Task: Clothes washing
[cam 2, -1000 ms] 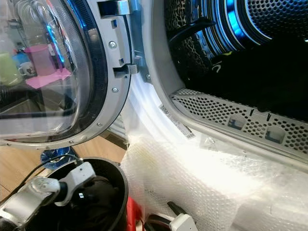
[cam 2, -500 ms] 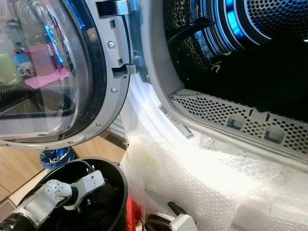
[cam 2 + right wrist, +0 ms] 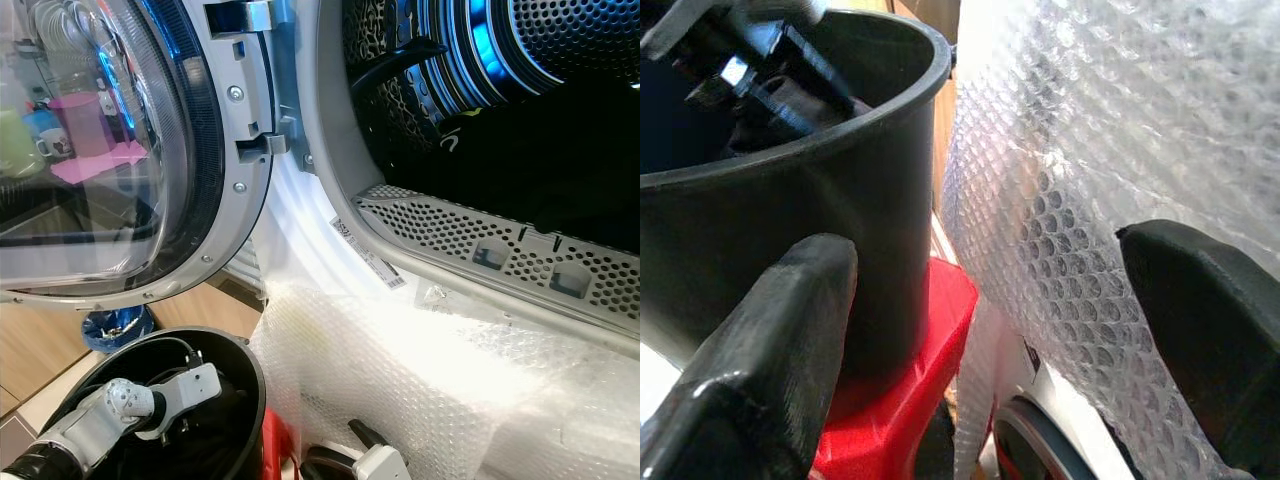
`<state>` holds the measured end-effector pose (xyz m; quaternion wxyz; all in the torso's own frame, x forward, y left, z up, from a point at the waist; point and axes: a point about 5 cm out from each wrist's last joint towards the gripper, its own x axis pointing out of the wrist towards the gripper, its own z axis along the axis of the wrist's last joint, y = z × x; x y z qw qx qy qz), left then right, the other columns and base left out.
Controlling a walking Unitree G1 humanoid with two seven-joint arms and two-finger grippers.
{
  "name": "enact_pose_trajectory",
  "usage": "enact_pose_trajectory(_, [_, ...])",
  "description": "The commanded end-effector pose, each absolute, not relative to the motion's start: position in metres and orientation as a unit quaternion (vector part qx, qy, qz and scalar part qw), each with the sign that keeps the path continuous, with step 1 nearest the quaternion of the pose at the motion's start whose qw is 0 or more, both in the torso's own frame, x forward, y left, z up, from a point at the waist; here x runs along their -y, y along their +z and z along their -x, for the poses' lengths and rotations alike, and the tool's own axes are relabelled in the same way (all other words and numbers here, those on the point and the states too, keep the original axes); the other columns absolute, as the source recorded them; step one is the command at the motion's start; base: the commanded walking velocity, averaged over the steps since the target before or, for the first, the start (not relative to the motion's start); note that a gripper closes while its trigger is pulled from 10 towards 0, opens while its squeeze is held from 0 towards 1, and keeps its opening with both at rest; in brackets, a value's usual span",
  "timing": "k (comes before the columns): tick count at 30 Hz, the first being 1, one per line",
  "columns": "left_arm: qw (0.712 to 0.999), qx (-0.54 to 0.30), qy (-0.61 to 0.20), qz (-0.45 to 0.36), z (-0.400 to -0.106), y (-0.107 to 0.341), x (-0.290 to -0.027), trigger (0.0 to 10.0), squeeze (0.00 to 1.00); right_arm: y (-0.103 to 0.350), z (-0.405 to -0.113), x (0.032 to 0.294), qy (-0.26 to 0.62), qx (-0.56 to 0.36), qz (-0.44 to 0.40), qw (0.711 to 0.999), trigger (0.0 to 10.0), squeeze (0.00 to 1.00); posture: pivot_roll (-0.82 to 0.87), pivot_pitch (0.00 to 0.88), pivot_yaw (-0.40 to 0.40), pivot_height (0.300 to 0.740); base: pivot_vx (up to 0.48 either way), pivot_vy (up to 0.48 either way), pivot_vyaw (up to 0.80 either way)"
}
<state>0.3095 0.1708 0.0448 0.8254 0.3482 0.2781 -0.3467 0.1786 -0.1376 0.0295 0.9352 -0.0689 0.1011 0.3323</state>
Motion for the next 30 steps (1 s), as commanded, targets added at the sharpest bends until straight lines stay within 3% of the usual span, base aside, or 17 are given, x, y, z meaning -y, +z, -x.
enact_pose_trajectory(1, [0.844,-0.273,-0.324,-0.329,-0.315,0.052,-0.177,10.0,0.00,0.030,-0.178,0.137,0.331,-0.101,0.066,0.936,10.0,0.00,0.13,0.000,0.082,0.740,0.000,0.000,0.00])
enact_pose_trajectory(10, [0.872,-0.314,-0.283,-0.245,-0.308,0.052,-0.198,10.0,0.00,0.028,-0.177,0.135,0.337,-0.103,0.068,0.933,10.0,0.00,0.12,0.000,0.101,0.740,0.000,0.000,0.00])
enact_pose_trajectory(14, [0.900,-0.335,-0.232,-0.156,-0.313,0.054,-0.207,10.0,0.00,0.029,-0.179,0.136,0.338,-0.102,0.070,0.933,10.0,0.00,0.12,0.000,0.101,0.740,0.000,0.000,0.00])
enact_pose_trajectory(30, [0.898,-0.383,-0.170,-0.133,-0.310,0.050,-0.221,10.0,0.00,0.029,-0.179,0.138,0.334,-0.102,0.071,0.934,10.0,0.00,0.13,0.000,0.090,0.740,0.000,0.000,0.00])
